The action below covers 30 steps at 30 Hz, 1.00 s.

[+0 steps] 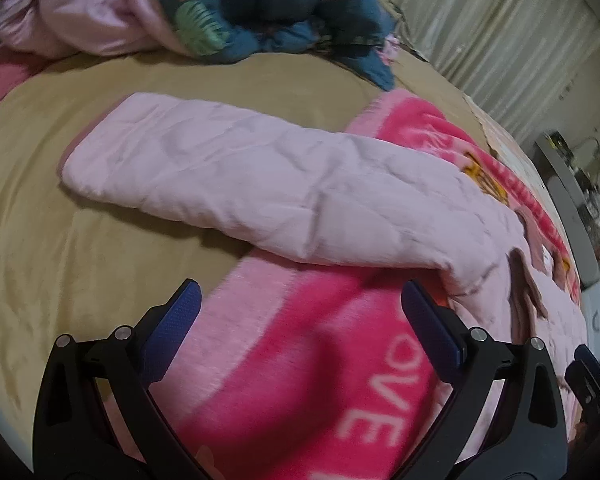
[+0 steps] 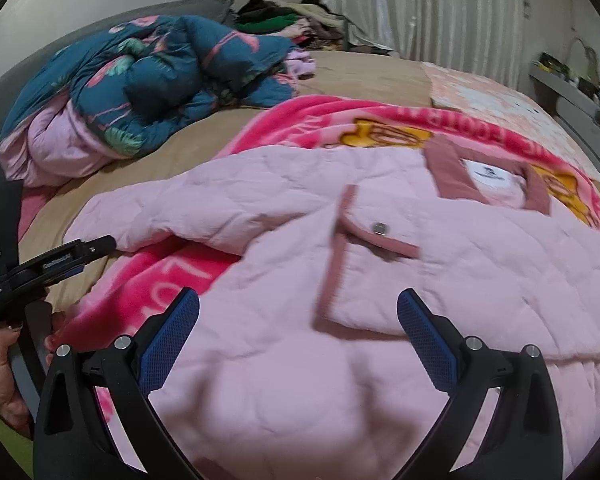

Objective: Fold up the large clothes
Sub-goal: 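Move the left tool to the other sleeve and grasp its cuff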

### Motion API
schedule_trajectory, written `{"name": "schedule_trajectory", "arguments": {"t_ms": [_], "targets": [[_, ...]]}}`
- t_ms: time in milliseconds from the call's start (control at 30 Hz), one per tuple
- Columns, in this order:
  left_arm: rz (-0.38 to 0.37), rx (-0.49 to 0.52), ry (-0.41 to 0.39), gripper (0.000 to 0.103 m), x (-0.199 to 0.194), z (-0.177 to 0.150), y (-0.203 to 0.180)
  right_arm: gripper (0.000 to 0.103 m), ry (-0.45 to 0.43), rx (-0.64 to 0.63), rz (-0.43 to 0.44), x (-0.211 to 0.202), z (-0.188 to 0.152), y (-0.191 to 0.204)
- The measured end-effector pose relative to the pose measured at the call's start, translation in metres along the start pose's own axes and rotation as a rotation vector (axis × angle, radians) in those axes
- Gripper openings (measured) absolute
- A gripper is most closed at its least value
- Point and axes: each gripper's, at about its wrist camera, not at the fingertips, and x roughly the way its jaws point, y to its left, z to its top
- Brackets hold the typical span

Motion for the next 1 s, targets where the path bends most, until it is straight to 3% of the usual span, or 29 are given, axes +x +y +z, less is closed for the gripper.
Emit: {"name": "schedule_trajectory", "arguments": {"t_ms": [500, 833, 1000], "targets": [[0.021, -0.182, -0.021, 0.094, 0.014, 0.021, 0.067, 0.099, 0.044, -0.122, 0.060, 0.031, 0.011, 0.057], [0.001, -0.401, -0.027, 0.094, 0.041, 0.040, 0.124, 0.099, 0.056, -0.103, 0.062, 0.030, 0.004, 0.050], [0.036, -0.464, -0.053, 0.091, 0.047, 0.063, 0.137, 0.099, 0.055, -0.095, 0.054, 0.023, 0.005, 0.040]]}}
